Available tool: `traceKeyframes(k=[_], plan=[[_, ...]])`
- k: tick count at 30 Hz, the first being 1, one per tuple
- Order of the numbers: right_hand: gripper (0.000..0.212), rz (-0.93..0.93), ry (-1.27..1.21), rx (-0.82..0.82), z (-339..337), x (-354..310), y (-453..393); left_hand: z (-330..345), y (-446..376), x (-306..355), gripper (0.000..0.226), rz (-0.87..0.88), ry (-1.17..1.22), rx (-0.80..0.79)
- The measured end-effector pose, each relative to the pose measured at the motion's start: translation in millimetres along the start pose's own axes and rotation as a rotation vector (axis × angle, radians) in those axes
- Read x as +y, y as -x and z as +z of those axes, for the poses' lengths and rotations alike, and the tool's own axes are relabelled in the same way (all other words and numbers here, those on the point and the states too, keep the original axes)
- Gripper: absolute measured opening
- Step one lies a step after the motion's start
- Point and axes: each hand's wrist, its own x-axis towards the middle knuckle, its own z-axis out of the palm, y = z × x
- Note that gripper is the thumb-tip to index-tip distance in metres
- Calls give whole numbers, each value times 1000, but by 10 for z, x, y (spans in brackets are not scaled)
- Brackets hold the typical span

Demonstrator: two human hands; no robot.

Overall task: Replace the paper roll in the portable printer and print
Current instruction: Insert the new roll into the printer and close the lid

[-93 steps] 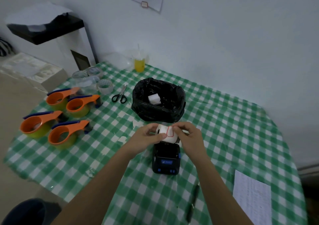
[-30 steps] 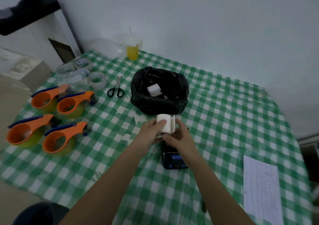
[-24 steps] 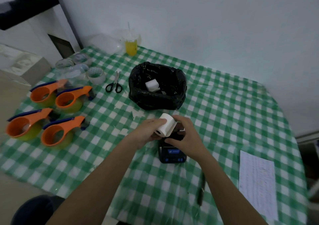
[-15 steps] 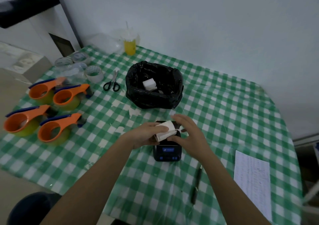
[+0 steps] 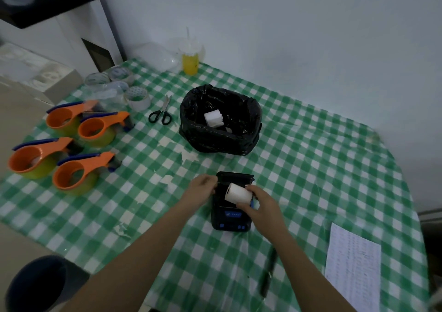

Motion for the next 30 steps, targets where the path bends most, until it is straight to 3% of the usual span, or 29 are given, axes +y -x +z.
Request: traceKeyframes(k=[3,10,15,21,30], plan=[[44,-17,179,29,138,115,-106,7,-53,-83,30,101,-152,119],[46,58,261,-65,218,248,-351,48,-175,-93,40,377,-480,133],[47,91,312,-102,251,219,-452,119,-248,-37,42,421,-568,52],[43,-86,621,-9,385,224,-372,123,-259,17,40,364,-562,-22],[19,-185,618,131,446,270,-306,120,-253,28,40,354,-585,-51]])
